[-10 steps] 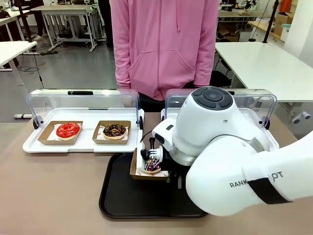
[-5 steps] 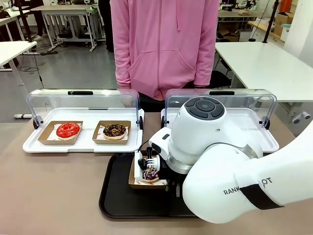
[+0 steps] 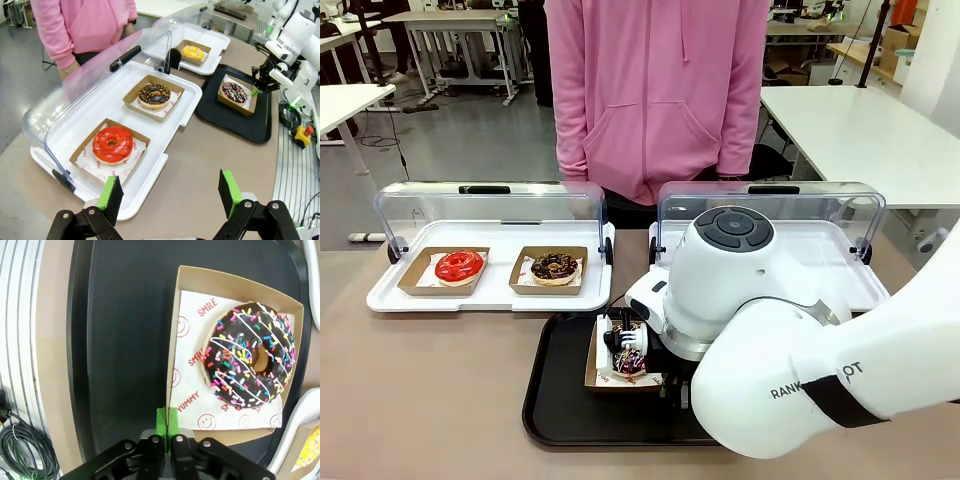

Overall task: Move the fourth donut from the left to the tray.
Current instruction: Pick up the Paper togo box containing the Donut indicated by the person and place it on the Handle tray.

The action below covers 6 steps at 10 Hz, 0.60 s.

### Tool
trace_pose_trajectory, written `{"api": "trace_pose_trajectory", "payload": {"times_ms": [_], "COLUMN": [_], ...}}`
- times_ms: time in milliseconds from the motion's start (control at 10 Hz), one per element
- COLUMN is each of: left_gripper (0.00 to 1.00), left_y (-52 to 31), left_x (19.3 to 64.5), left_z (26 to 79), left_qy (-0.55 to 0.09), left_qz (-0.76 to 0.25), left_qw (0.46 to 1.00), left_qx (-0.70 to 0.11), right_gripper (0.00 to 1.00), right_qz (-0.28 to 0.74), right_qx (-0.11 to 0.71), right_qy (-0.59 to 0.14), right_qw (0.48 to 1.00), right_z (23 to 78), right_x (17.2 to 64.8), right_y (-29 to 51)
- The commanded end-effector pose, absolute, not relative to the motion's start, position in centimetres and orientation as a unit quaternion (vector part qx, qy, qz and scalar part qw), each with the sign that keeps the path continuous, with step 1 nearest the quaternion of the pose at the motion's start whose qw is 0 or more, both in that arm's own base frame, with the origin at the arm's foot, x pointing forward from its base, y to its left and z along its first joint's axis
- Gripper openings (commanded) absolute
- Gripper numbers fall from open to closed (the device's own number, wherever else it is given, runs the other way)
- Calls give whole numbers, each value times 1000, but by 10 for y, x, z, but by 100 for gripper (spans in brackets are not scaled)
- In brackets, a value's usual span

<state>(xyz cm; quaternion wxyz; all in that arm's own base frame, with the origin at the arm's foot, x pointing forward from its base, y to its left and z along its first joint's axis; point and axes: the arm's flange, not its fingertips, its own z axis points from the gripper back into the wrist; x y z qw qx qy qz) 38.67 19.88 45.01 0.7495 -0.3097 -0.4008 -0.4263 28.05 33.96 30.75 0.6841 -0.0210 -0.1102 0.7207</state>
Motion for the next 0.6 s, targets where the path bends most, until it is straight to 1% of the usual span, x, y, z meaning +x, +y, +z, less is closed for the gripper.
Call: {"api": "trace_pose_trajectory", "payload": {"times_ms": [0,100,200,300,400,500], "left_gripper": [100,100,100,100,100,100], "left_y": [199,199,199,199,199,199], "left_x": [386,386,386,386,386,386], "left_z": [452,452,452,452,452,452], "left_qy": [-406,-406,-406,-406,-406,-406], "left_qz": [-431,-431,-431,-431,-431,-431], "left_qw": [743,743,743,743,743,743], "left_qx": [-313,-313,-313,-313,-313,-313], "right_gripper": [57,57,100,61,100,100], "right_qz": [719,718,716,711,704,696], "right_qx": [-18,-13,-7,-1,6,10], "right_qy": [-114,-118,-120,-123,-124,-131], "right_qw": [685,686,688,692,699,706], "right_z": [300,302,307,315,324,337], "right_x": [254,255,255,254,254,253], "right_y": [300,299,297,294,291,287]}}
